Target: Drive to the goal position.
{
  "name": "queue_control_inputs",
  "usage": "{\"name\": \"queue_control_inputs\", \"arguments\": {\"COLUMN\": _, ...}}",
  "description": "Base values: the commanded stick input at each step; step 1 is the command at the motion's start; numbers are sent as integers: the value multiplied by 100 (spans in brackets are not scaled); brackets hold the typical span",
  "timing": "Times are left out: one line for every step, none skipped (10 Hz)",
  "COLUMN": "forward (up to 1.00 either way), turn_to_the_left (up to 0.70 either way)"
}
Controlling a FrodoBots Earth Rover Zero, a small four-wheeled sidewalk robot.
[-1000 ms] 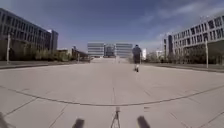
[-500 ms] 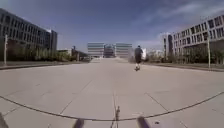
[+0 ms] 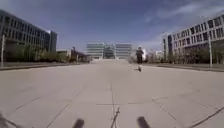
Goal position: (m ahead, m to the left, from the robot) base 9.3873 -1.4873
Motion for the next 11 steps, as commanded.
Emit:
{"name": "queue_control_inputs", "arguments": {"forward": 70, "turn_to_the_left": 0}}
{"name": "queue_control_inputs", "arguments": {"forward": 70, "turn_to_the_left": 0}}
{"name": "queue_control_inputs", "arguments": {"forward": 70, "turn_to_the_left": 0}}
{"name": "queue_control_inputs", "arguments": {"forward": 70, "turn_to_the_left": 0}}
{"name": "queue_control_inputs", "arguments": {"forward": 70, "turn_to_the_left": 0}}
{"name": "queue_control_inputs", "arguments": {"forward": 70, "turn_to_the_left": 0}}
{"name": "queue_control_inputs", "arguments": {"forward": 70, "turn_to_the_left": 0}}
{"name": "queue_control_inputs", "arguments": {"forward": 70, "turn_to_the_left": 0}}
{"name": "queue_control_inputs", "arguments": {"forward": 70, "turn_to_the_left": 0}}
{"name": "queue_control_inputs", "arguments": {"forward": 70, "turn_to_the_left": 0}}
{"name": "queue_control_inputs", "arguments": {"forward": 70, "turn_to_the_left": 0}}
